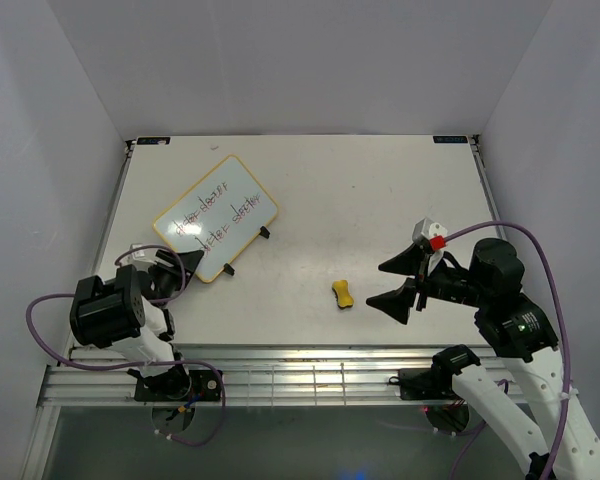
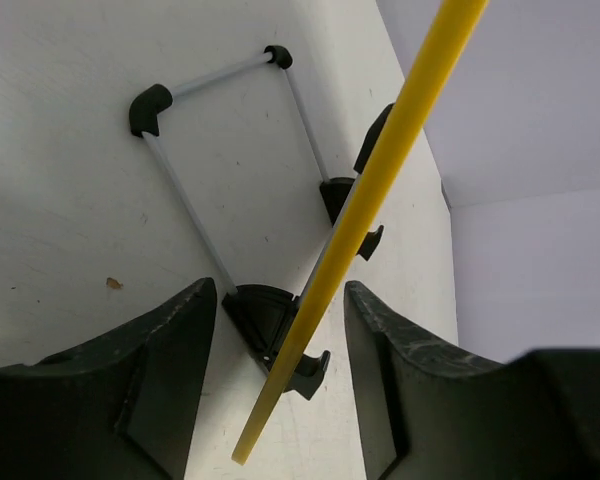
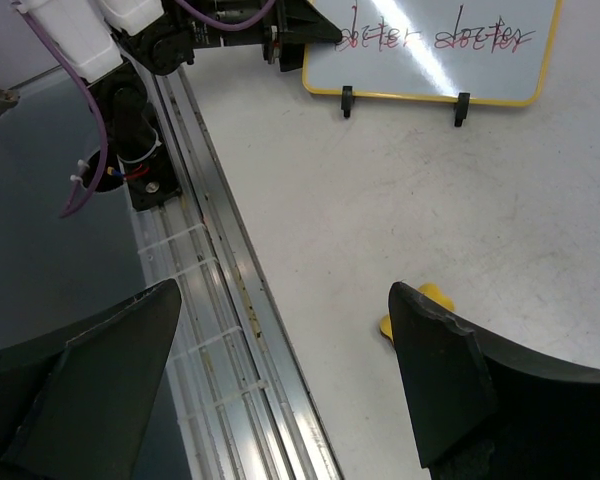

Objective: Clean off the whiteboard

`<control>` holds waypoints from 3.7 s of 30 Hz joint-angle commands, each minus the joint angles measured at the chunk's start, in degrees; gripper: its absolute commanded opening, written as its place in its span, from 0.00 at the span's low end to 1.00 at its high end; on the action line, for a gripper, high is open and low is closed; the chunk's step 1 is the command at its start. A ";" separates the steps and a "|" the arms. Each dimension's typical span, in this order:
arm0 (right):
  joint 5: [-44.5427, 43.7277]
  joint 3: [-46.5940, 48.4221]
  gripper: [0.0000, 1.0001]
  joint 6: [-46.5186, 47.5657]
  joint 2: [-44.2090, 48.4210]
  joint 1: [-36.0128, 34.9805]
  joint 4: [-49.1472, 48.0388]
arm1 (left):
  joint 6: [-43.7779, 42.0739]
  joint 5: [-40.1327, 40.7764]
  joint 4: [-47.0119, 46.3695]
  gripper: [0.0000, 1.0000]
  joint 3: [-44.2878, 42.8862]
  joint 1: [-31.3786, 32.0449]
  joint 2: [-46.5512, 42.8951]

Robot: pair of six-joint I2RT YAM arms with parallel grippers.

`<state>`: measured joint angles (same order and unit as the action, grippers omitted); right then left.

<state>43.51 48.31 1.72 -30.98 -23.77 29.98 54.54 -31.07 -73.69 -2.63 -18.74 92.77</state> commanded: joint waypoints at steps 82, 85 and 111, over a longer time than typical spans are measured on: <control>-54.75 1.86 0.83 -25.97 -45.82 -23.94 -4.67 | -12.70 2.49 116.48 0.00 -41.48 13.80 -70.01; -56.60 4.24 0.80 -26.59 -50.39 -25.80 -3.00 | -14.46 7.42 121.58 0.00 -45.00 16.36 -70.54; -56.78 5.04 0.44 -25.89 -60.25 -26.06 -6.60 | -17.89 5.58 126.78 0.00 -41.31 24.46 -73.44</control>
<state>-12.10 52.40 -23.66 -91.29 -49.63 25.32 37.71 -23.77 56.53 -42.68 5.43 18.83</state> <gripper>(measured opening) 0.470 0.134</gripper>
